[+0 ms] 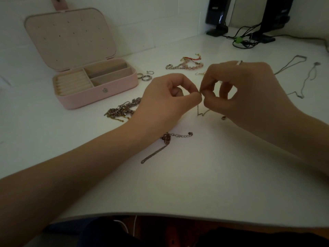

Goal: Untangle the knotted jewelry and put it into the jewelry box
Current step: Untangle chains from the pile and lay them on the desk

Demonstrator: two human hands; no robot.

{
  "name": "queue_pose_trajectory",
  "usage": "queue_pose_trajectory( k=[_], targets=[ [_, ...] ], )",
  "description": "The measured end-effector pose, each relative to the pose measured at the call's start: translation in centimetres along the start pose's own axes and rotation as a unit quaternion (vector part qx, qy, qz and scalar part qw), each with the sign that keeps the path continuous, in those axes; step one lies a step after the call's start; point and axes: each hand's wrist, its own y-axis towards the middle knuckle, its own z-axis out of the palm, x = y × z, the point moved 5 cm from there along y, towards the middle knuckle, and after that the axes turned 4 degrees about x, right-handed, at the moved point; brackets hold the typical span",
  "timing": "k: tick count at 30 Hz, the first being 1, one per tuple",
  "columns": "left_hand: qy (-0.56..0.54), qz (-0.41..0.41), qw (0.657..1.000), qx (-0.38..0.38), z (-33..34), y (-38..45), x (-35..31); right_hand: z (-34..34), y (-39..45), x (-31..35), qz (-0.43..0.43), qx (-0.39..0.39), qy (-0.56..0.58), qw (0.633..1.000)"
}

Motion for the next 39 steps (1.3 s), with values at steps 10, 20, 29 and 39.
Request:
queue_pose_trajectory(
  k=[10, 20, 29, 39],
  targets=[
    [0.077, 0.063, 0.995, -0.027, -0.4, 0.1, -0.4, 0.3, 0.1, -1.4, 0.077, 0.03, 0.143, 0.986],
    [0.127, 0.081, 0.988, -0.019, -0.2, 0.1, -0.5, 0.3, 0.0, -1.6, 0.083, 0.029, 0.142, 0.986],
    [0.116, 0.068, 0.991, -0.01, 0.1, 0.1, -0.5, 0.5, 0.0, -1.2, 0.071, 0.027, 0.101, 0.992],
    [0.1, 0.052, 0.994, -0.006, 0.3, 0.1, -0.4, 0.8, 0.0, -0.9, 0.083, 0.027, 0.111, 0.99]
  ],
)
